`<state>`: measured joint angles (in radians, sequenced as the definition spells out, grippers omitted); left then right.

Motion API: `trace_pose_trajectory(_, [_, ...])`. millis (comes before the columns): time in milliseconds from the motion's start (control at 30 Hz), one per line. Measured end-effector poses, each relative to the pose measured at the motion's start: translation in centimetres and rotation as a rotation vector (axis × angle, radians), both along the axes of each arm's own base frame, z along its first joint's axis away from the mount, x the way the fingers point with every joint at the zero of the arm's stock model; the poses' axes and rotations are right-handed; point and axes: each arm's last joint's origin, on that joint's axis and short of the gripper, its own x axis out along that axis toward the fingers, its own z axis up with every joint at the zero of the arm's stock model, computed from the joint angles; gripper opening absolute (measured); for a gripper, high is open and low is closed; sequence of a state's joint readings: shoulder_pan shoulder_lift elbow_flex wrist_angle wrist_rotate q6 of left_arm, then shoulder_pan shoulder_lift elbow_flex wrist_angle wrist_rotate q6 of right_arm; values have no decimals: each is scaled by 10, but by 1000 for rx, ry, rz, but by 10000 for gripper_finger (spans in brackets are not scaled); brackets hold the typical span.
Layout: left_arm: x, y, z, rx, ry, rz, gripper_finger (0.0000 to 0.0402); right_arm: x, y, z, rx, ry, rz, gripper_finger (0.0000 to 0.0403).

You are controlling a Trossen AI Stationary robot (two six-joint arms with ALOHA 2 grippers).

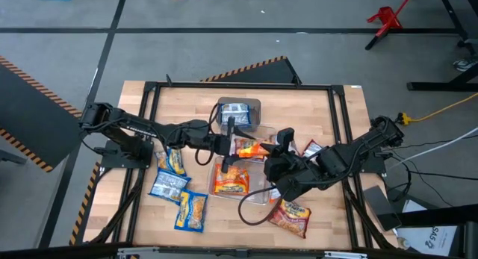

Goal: Sort Maruchan noodles
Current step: Put the right orange noodle pack into the bottom transparent bin

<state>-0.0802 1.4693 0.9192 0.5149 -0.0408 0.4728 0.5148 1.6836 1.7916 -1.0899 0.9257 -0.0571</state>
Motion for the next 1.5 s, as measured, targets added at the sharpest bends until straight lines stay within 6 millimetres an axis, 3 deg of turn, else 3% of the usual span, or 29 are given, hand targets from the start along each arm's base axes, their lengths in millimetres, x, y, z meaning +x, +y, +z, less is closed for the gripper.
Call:
trace_pose_trajectory(167, [0,1,0,1,-3,36,261,0,1,0,17,5,12,20])
trace_pose_trajectory(667, [0,0,1,-2,-8,40,154,1,4,-1,85,46,81,52])
trace_pose_trajectory(967, [0,0,-1,8,5,45,122,-3,4,-2,74,83,98,128])
trace_pose_trajectory(1233, [-1,-2,-7,107,62,41,120,-26,15,7,134,85,146,189])
trace_pose_trajectory(1500, [-4,-19,-15,313,135,-40,120,-61,21,15,210,70,86,198])
